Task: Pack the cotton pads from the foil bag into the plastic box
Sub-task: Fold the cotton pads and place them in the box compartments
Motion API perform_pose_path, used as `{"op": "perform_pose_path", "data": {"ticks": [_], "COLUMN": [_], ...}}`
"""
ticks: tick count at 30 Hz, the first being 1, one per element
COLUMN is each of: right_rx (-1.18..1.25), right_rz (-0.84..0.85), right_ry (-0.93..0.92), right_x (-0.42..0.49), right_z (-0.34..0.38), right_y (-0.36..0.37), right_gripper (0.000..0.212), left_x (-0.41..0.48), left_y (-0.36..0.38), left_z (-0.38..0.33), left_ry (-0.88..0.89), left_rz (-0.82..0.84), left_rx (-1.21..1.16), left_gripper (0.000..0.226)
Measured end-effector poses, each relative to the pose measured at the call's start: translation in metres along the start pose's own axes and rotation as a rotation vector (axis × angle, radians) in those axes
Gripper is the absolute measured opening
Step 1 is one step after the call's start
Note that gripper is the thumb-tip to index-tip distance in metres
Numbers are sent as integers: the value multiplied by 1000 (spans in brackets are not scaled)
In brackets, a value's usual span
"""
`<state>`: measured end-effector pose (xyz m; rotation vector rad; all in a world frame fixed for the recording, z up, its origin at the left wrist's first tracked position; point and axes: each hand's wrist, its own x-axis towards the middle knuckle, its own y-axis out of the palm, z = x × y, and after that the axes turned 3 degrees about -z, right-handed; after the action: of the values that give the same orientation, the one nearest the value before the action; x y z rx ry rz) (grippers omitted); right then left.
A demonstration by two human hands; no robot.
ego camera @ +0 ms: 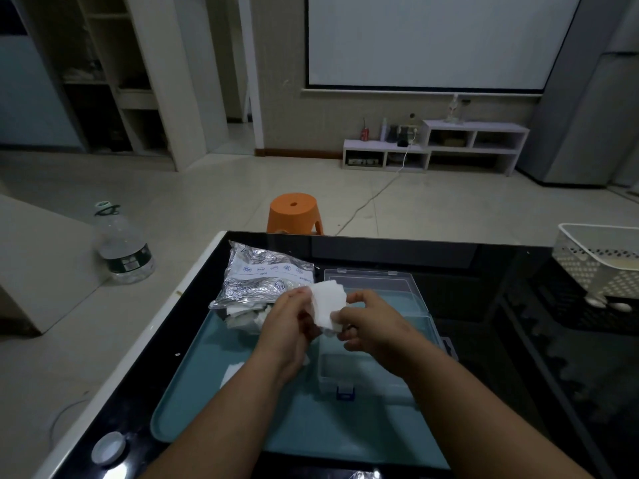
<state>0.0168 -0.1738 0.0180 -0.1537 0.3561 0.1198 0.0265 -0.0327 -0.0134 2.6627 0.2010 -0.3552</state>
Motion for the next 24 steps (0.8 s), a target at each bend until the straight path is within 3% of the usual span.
{"op": "perform_pose_path", "data": {"ticks": [5, 7, 10, 13, 15, 16, 20, 22, 24], "right_rx": [205, 208, 20, -397, -529, -557, -644, -715, -783], "right_rz": [44, 104, 96, -136, -241, -231, -13, 26, 12], "right_ry": [33, 52, 15, -184, -322, -377, -435, -424, -428], "right_x": [-5, -10, -16, -8, -3, -2, -5, -4, -1], "right_z": [6, 10, 11, 4, 4, 4, 7, 5, 2], "right_y": [3, 4, 6, 8, 7, 5, 2, 2, 2], "right_gripper": [27, 12, 16, 30, 35, 42, 110, 125, 126], "left_x": [2, -2, -4, -3, 0, 0, 0, -2, -3], "left_y": [-1, 1, 1, 0, -2, -1, 1, 4, 6], "left_z": [6, 4, 3, 3, 3, 3, 8, 10, 11], "left_ry": [-132, -160, -177, -148, -130, -127, -146, -143, -144], "left_rz": [88, 124, 158, 123, 66, 47, 94, 117, 146], "left_rx": [-168, -245, -334, -310, -274, -243, -129, -92, -73], "left_gripper": [75, 80, 69, 49, 47, 47, 55, 51, 50]}}
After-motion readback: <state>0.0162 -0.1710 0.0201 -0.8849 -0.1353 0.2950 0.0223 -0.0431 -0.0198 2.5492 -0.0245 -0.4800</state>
